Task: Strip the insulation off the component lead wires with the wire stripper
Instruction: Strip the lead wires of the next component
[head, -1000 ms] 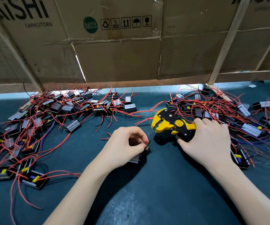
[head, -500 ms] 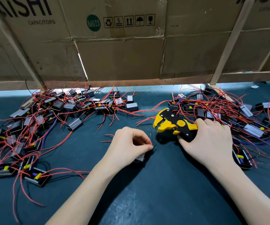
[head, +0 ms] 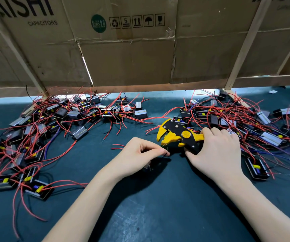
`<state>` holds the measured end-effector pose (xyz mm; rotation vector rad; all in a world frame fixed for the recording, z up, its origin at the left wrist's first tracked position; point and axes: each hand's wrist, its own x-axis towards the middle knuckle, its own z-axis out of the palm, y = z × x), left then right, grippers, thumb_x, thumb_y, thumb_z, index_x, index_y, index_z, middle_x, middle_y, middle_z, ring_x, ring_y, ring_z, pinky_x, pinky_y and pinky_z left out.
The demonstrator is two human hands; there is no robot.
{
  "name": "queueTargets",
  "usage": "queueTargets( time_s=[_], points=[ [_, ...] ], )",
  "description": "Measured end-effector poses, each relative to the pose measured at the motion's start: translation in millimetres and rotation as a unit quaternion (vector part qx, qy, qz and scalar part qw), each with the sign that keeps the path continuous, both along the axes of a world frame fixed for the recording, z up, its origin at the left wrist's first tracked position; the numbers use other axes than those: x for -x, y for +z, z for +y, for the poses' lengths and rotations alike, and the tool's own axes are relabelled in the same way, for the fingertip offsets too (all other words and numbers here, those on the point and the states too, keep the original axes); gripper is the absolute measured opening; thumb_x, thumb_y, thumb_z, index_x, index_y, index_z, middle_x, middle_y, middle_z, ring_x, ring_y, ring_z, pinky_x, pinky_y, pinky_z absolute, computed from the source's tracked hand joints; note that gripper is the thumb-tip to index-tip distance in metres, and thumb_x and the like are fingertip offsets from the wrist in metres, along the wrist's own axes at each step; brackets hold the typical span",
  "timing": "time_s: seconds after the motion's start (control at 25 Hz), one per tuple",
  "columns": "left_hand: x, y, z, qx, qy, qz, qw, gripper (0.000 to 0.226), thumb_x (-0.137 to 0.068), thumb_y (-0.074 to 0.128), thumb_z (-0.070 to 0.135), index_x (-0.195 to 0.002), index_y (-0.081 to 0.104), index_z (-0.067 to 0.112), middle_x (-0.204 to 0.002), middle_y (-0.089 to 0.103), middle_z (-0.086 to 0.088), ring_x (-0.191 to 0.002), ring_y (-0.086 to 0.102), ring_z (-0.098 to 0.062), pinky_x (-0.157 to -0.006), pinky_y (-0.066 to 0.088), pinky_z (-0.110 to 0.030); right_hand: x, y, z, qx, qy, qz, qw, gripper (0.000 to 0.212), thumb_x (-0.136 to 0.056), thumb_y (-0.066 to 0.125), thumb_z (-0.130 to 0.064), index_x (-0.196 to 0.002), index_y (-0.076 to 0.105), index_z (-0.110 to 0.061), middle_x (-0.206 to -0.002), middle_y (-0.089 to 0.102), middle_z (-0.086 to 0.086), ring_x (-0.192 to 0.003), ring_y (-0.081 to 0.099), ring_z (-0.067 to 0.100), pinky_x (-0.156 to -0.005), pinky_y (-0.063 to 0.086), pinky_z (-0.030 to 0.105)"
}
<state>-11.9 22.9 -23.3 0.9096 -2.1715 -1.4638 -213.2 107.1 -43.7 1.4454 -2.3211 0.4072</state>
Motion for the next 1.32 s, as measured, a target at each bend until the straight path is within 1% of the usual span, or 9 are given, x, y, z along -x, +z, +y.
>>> queueTargets(
  time_s=[0.08,0.12,0.24,0.4,0.56,0.8,0.92,1.08,1.32],
  points=[
    [1,1,-1,-0.007,-0.008,-0.012,1.0,0.022,-0.096,0.058,0.014,-0.101,0.079,0.019,-0.083,0.074,0.015,-0.082,0.068,-0.005,-0.078,0.053,-0.021,0,0,0,0.0,0.004,0.002,1.0,0.054,-0.061,0.076,-0.054,-0.086,0.062,-0.009,-0.084,0.062,0.011,-0.083,0.057,0.034,-0.077,0.033,0.041],
    [1,1,-1,-0.006,-0.008,-0.018,1.0,0.024,-0.096,0.056,0.011,-0.101,0.078,0.017,-0.08,0.073,0.019,-0.082,0.066,-0.001,-0.081,0.049,-0.017,0,0,0,0.001,0.006,0.002,1.0,0.054,-0.06,0.077,-0.053,-0.086,0.062,-0.008,-0.083,0.062,0.011,-0.083,0.057,0.034,-0.077,0.033,0.041],
    [-1,1,-2,0.037,-0.014,-0.053,0.998,0.03,-0.095,0.05,0.01,-0.101,0.077,0.021,-0.061,0.056,0.015,-0.065,0.051,-0.005,-0.068,0.042,-0.02,1,-1,1,0.013,0.009,-0.007,1.0,0.053,-0.059,0.078,-0.052,-0.085,0.062,-0.008,-0.082,0.062,0.011,-0.082,0.057,0.035,-0.076,0.034,0.04],
    [-12,0,-6,0.054,-0.03,-0.034,0.998,0.025,-0.099,0.052,0.008,-0.119,0.06,0.02,-0.07,0.065,0.008,-0.065,0.056,-0.009,-0.069,0.045,-0.023,6,1,1,0.021,0.006,-0.029,0.999,0.052,-0.063,0.076,-0.053,-0.086,0.062,-0.009,-0.083,0.063,0.01,-0.085,0.058,0.035,-0.079,0.035,0.041],
    [-15,-3,-12,-0.004,0.007,0.005,1.0,0.01,-0.097,0.058,0.011,-0.098,0.049,0.012,-0.083,0.076,-0.006,-0.071,0.061,-0.022,-0.072,0.049,-0.042,9,4,3,0.006,0.021,-0.045,0.999,0.052,-0.064,0.075,-0.056,-0.085,0.06,-0.011,-0.082,0.061,0.008,-0.086,0.058,0.034,-0.078,0.034,0.041],
    [-13,-8,-15,0.021,0.134,0.069,0.988,0.007,-0.084,0.073,0.004,-0.081,0.071,0.01,-0.079,0.077,-0.006,-0.076,0.075,-0.02,-0.078,0.057,-0.033,17,13,7,-0.051,0.151,-0.059,0.985,0.051,-0.066,0.072,-0.062,-0.084,0.058,-0.017,-0.079,0.057,-0.002,-0.084,0.056,0.027,-0.074,0.034,0.037],
    [-14,-6,-16,0.01,0.164,0.092,0.982,0.008,-0.083,0.075,0.008,-0.083,0.079,0.015,-0.076,0.076,-0.003,-0.071,0.072,-0.009,-0.068,0.055,-0.019,21,20,9,-0.043,0.187,-0.14,0.971,0.046,-0.065,0.07,-0.062,-0.08,0.057,-0.02,-0.075,0.056,-0.005,-0.08,0.056,0.023,-0.074,0.04,0.039],
    [-14,-3,-15,-0.025,0.097,0.106,0.989,0.014,-0.089,0.069,0.011,-0.094,0.08,0.019,-0.075,0.076,-0.004,-0.074,0.068,-0.007,-0.058,0.049,-0.013,26,20,8,0.069,0.075,-0.148,0.984,0.045,-0.067,0.069,-0.057,-0.077,0.058,-0.014,-0.074,0.06,0.003,-0.08,0.059,0.031,-0.075,0.045,0.043],
    [-13,-3,-7,-0.032,-0.065,0.054,0.996,0.015,-0.094,0.065,0.015,-0.098,0.078,0.021,-0.081,0.074,-0.003,-0.079,0.066,-0.009,-0.067,0.052,-0.019,25,10,4,0.048,0.001,-0.051,0.998,0.051,-0.066,0.075,-0.054,-0.087,0.062,-0.009,-0.084,0.064,0.01,-0.087,0.06,0.035,-0.077,0.037,0.041]
  ],
)
